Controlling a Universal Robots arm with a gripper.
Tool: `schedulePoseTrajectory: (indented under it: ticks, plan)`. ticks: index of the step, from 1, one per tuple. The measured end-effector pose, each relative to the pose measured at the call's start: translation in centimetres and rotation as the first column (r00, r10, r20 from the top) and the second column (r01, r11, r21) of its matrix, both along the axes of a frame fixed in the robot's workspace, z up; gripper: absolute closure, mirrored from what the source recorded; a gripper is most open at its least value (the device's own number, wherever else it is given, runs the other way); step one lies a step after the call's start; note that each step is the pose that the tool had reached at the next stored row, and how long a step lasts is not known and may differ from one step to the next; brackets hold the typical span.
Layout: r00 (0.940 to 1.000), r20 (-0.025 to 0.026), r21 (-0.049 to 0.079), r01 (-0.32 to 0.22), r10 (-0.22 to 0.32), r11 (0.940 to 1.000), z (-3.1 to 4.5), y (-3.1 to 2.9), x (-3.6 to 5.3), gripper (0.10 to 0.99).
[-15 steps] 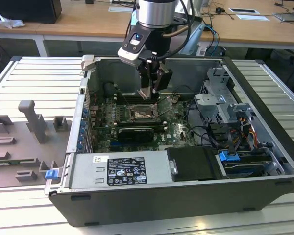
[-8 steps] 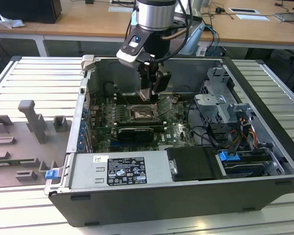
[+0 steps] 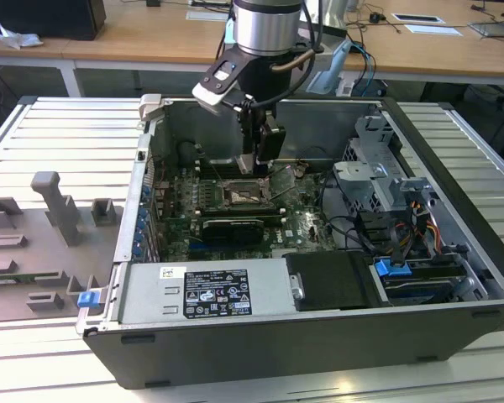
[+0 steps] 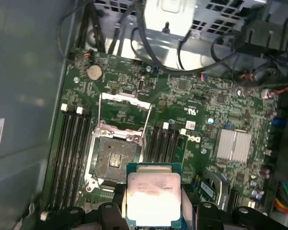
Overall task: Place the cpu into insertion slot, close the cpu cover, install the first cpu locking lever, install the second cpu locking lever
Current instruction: 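Place the cpu into insertion slot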
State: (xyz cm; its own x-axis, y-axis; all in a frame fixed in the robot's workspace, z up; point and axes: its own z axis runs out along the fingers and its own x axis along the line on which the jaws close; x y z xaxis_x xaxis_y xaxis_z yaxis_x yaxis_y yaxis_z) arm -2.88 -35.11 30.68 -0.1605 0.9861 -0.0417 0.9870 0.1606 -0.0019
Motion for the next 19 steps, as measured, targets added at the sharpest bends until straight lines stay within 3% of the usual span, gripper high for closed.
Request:
schedulePoseTrajectory:
  ticks: [3,14,17,19]
  plan:
    - [0.9964,0.0,0.0,0.085,-0.085,0.9964,-0.16,0.0,0.0,0.545]
    - [0.9913,-0.0001,0.0,0.132,-0.132,0.9913,-0.5,0.0,-0.04,0.545]
    - [0.9825,0.0,0.0,0.186,-0.186,0.9825,-0.63,0.0,-0.03,0.545]
    - [0.9687,-0.0001,0.0,0.248,-0.248,0.9687,-0.74,0.0,-0.03,0.545]
